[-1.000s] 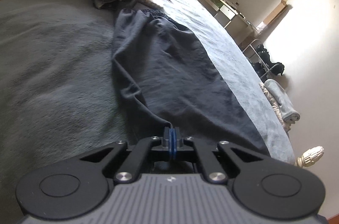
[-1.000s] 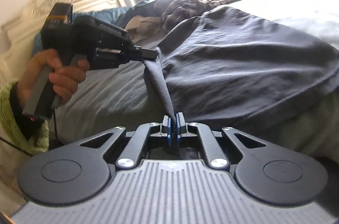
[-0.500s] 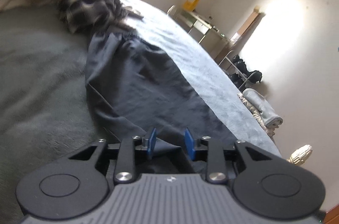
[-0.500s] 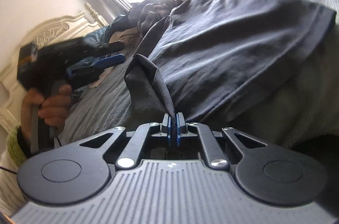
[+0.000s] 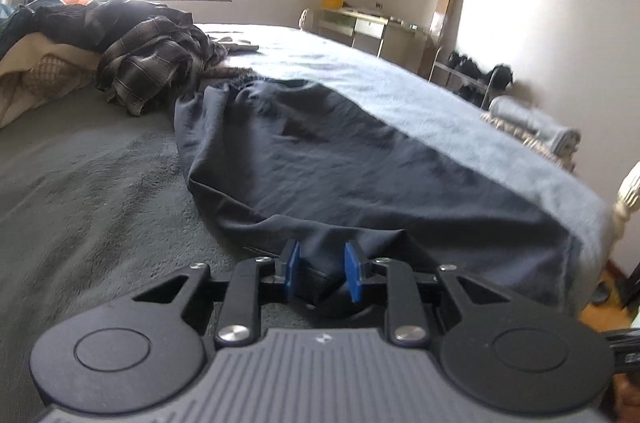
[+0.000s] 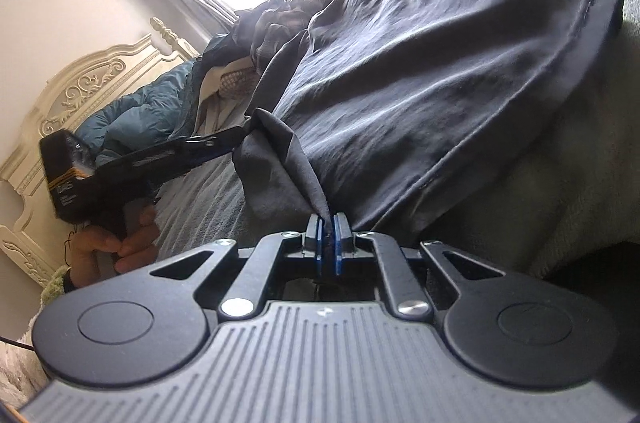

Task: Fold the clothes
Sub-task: 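Pinch the trouser hem with the left gripper while the right gripper pinches the leg edge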

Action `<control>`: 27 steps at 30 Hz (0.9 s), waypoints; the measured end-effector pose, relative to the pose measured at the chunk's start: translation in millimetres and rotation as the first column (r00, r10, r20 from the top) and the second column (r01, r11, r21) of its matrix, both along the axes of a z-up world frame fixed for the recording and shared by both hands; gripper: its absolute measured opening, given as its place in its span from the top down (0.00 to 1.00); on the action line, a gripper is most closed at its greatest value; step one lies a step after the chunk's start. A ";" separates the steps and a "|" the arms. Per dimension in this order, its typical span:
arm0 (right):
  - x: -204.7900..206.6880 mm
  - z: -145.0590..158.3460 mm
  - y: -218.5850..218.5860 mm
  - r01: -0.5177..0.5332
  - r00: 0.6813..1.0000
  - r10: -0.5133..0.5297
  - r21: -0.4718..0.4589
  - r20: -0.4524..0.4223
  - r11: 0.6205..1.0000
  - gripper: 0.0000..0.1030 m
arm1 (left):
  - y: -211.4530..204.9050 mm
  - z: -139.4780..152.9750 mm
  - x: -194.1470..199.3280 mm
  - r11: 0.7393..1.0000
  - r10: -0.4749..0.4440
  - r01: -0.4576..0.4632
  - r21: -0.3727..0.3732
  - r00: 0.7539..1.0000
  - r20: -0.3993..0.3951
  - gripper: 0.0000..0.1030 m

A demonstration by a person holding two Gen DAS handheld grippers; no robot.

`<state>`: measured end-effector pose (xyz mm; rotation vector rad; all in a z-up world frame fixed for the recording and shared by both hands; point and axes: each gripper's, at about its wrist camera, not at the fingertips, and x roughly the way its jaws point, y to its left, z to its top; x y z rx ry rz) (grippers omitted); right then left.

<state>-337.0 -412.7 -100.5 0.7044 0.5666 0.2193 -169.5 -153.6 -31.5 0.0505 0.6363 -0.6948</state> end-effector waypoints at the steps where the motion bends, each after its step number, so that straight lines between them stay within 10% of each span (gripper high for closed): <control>1: -0.1 0.9 0.5 0.005 1.000 -0.005 -0.007 0.002 1.000 0.94 | -1.9 -2.8 2.6 1.000 0.002 -0.002 0.003 1.000 -0.005 0.76; 10: -32.5 35.4 1.1 0.142 0.987 -0.116 -0.259 0.113 0.955 0.92 | -7.0 -18.1 11.6 1.000 0.001 -0.001 0.001 0.999 -0.034 0.76; 21: 1.0 41.6 52.0 -0.114 0.989 0.145 -0.428 0.039 0.896 0.74 | -1.9 -16.8 15.3 1.000 -0.005 0.004 -0.024 0.999 -0.039 0.76; 27: 2.7 30.5 51.3 -0.126 0.990 0.142 -0.377 0.012 0.917 0.98 | 8.6 -15.4 29.0 0.998 0.020 -0.024 -0.065 0.998 -0.059 0.75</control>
